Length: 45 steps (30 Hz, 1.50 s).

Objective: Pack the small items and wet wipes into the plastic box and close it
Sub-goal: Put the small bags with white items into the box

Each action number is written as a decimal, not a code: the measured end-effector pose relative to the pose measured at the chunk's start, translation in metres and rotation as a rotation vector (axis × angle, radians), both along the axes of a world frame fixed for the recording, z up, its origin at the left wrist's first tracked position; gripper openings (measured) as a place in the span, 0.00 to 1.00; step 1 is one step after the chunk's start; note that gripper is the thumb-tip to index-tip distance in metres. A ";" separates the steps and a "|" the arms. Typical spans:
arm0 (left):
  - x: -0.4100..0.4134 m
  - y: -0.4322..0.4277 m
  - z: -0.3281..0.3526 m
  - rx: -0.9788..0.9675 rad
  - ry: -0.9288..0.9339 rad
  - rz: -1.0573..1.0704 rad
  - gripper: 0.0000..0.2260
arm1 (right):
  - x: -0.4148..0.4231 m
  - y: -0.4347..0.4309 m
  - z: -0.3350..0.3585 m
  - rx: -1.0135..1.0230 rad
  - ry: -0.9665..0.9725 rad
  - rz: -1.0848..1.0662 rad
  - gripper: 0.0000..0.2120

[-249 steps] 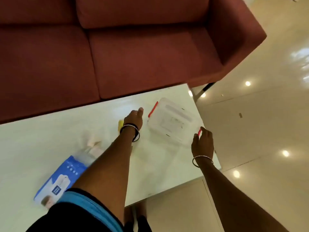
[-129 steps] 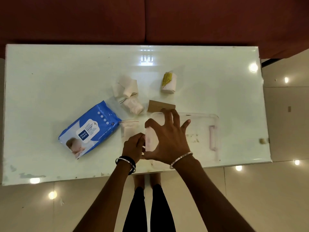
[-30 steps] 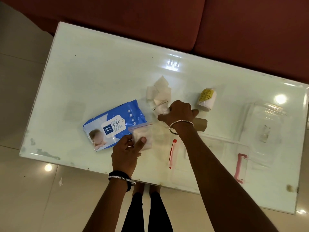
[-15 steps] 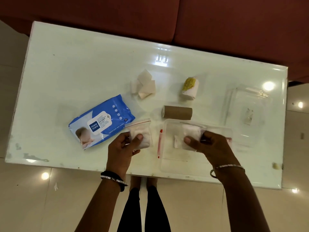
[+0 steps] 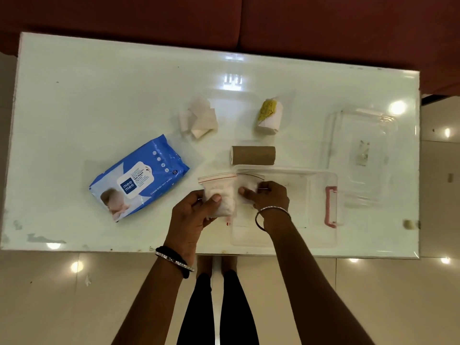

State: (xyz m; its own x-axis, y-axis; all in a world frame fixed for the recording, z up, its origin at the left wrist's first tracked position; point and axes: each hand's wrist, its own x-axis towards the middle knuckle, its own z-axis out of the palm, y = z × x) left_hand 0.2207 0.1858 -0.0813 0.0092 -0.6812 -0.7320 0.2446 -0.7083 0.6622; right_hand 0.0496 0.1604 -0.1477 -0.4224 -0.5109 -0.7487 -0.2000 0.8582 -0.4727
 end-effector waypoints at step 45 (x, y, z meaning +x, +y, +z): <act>-0.032 0.006 -0.003 -0.334 -0.643 -0.404 0.29 | -0.043 0.007 -0.009 -0.047 0.214 -0.099 0.17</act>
